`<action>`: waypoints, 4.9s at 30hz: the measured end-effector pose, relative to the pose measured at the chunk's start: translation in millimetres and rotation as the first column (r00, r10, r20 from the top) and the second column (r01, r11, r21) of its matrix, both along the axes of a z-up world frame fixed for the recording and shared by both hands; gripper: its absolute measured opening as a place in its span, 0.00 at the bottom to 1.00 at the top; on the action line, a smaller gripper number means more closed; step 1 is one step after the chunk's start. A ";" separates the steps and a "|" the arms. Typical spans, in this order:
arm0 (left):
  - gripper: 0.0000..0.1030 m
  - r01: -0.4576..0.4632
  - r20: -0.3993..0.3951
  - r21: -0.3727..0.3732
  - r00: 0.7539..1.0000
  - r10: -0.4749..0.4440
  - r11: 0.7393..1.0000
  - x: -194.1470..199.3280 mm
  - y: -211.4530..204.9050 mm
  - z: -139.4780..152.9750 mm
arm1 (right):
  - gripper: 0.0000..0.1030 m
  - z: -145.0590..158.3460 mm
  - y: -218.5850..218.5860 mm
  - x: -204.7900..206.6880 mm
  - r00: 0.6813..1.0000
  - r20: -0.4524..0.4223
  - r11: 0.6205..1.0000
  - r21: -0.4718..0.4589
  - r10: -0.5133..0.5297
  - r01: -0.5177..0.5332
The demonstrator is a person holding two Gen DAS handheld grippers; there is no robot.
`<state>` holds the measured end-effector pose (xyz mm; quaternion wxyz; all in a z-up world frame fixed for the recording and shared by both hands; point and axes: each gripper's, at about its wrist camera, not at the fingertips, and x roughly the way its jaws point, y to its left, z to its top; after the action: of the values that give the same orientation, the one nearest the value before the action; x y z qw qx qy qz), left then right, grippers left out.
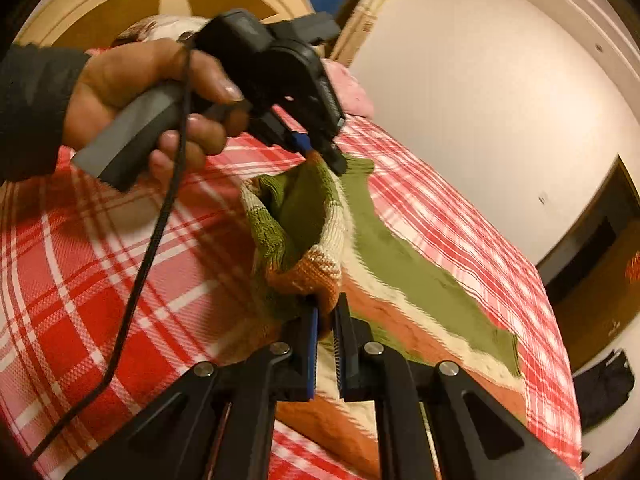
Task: Fold small clothes
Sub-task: 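Grasp the striped sweater side edge with both tools and lift it over the body, then lay the folded side down on the sweater body and open both tools, then grasp the folded striped sweater edge with the right tool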
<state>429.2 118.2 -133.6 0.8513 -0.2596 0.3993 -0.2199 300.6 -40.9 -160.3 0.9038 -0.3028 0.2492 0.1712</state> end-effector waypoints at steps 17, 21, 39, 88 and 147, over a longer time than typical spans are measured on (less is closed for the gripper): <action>0.12 0.043 0.099 0.050 0.994 -0.048 0.998 15.6 -103.4 57.8 | 0.05 32.1 -82.1 -18.1 0.987 0.067 0.982 0.129 -0.149 0.140; 0.12 0.085 0.120 0.084 0.988 -0.095 0.993 21.7 -139.1 69.1 | 0.05 35.0 -105.5 -15.5 0.980 0.052 0.970 0.167 -0.190 0.179; 0.12 0.212 0.077 0.163 0.971 -0.227 0.964 45.3 -250.7 58.1 | 0.05 30.5 -195.6 -18.3 0.946 -0.075 0.903 0.284 -0.314 0.322; 0.86 0.189 0.127 0.523 0.947 -0.296 0.831 -77.3 -251.2 -16.9 | 0.31 28.1 -246.4 38.4 0.836 -0.432 0.709 0.467 -0.338 0.528; 1.00 0.183 -0.016 0.255 0.983 -0.185 0.950 -56.6 -213.7 -41.1 | 0.66 -6.4 -313.5 191.0 0.764 -0.596 0.687 0.448 -0.248 0.572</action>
<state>372.6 -95.5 -174.8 0.8551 -0.1087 0.4432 -0.2460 491.6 -354.4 -166.6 0.8717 0.1236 0.4641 0.0977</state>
